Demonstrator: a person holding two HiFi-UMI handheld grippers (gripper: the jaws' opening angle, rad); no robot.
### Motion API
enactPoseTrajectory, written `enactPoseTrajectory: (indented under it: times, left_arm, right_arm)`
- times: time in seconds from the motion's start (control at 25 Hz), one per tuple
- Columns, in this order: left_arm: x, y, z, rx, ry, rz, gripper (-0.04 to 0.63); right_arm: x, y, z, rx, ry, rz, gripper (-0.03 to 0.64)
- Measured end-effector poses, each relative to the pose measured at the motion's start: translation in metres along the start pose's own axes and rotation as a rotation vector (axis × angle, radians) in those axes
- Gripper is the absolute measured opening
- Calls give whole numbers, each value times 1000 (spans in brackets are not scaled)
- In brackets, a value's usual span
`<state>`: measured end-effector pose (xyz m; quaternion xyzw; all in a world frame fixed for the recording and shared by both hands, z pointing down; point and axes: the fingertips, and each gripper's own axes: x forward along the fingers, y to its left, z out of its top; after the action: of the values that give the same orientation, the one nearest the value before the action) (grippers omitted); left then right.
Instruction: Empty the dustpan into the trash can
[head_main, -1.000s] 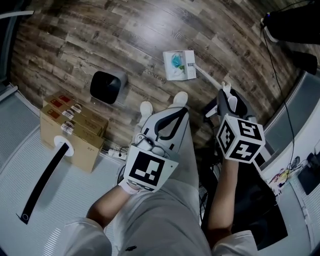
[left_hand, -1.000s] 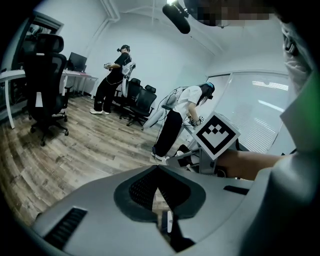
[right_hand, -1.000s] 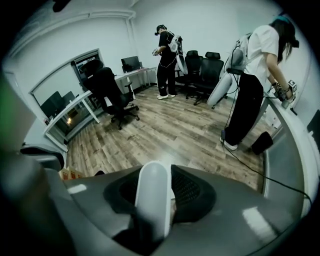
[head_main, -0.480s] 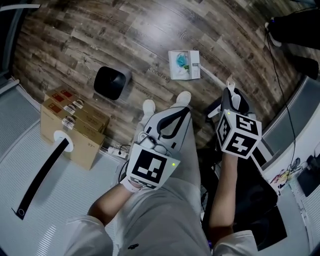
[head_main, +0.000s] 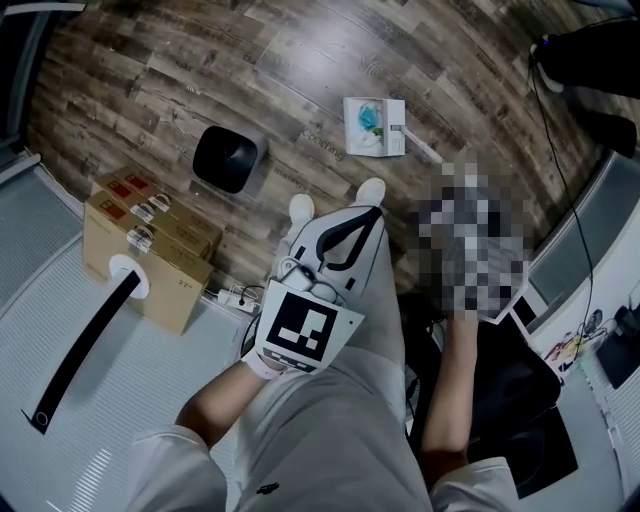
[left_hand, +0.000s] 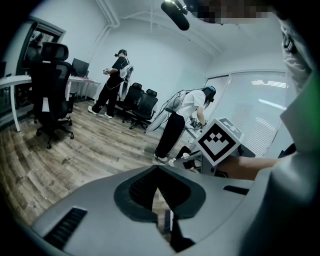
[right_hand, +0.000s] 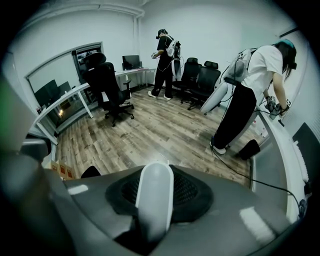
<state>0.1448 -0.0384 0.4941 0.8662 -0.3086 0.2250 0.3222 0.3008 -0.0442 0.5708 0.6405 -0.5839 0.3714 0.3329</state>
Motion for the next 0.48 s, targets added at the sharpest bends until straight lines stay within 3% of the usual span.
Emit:
enactPoseTrajectory:
  times: [0.48]
  left_arm:
    - [-34,-1,4,49,-20,23,6]
  right_arm:
    - [-56,14,23,-23,-75,10,115]
